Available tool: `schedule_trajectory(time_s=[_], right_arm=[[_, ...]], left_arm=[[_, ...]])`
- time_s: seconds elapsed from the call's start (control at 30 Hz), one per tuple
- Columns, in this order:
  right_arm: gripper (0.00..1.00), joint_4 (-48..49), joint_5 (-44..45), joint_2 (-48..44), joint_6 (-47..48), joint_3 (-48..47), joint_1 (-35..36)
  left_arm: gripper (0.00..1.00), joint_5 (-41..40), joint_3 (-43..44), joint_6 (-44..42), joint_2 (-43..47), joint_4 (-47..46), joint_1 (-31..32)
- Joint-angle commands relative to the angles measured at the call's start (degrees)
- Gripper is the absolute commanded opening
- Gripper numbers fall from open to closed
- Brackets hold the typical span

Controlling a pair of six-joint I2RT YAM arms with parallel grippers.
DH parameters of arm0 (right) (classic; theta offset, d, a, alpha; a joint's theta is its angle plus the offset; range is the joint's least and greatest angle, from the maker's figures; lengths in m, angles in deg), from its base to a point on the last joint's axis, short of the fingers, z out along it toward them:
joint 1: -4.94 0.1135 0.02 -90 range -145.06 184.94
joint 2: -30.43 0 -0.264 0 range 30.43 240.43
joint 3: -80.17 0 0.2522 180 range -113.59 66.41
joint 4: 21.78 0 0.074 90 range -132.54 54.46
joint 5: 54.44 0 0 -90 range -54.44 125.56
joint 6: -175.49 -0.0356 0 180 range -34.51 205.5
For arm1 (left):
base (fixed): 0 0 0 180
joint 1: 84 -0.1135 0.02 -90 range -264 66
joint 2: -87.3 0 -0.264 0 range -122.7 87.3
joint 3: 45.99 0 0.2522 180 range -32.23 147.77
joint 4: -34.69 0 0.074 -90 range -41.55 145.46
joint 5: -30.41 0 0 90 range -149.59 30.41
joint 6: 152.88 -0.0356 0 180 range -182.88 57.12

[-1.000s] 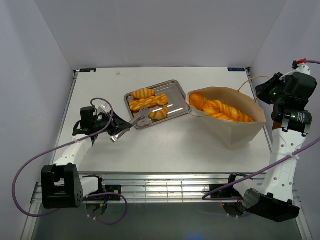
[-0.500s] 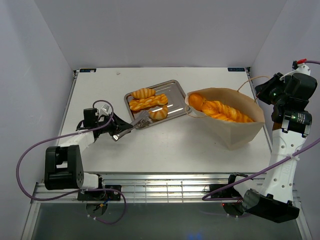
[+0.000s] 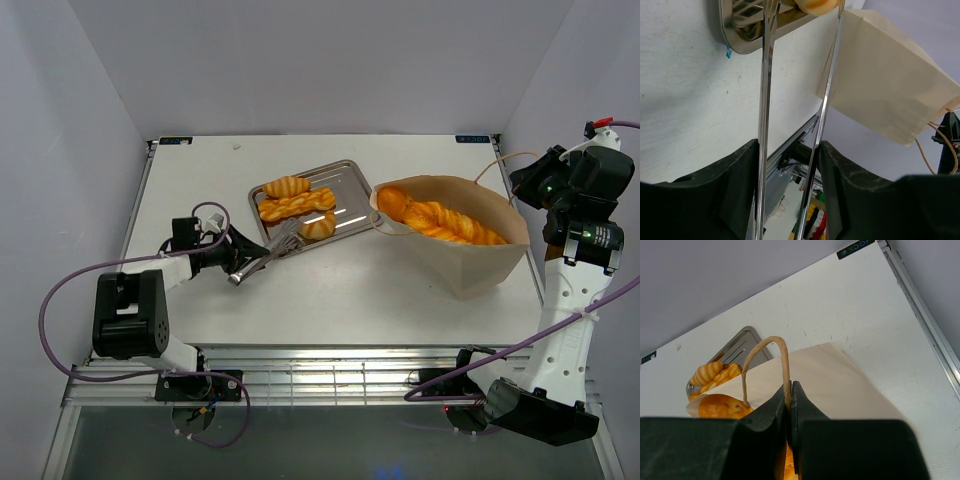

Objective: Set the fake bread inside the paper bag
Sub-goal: Pick up the fake bread from the plate.

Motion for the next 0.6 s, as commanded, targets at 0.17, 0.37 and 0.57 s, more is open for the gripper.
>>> schedule_trajectory(time_s=[0.17,0.37,0.57], right_arm=[[0.08,3.36,-0.13,-0.95,0.25,-2.31,-0.21],[0.08,3.63,-0.31,-0.77,0.08,-2.31,-0.21],[0.08,4.07,-0.22,-0.95,-0.19,-1.53,-0.30]], left_arm=[[0.61,3.79,2.92,1.84,-2.94,-4.66,-0.20],[0.61,4.06,4.50,2.90,-5.23,-5.71,0.32],[0.61,3.53,5.82,4.21,-7.60,-7.38,1.82]])
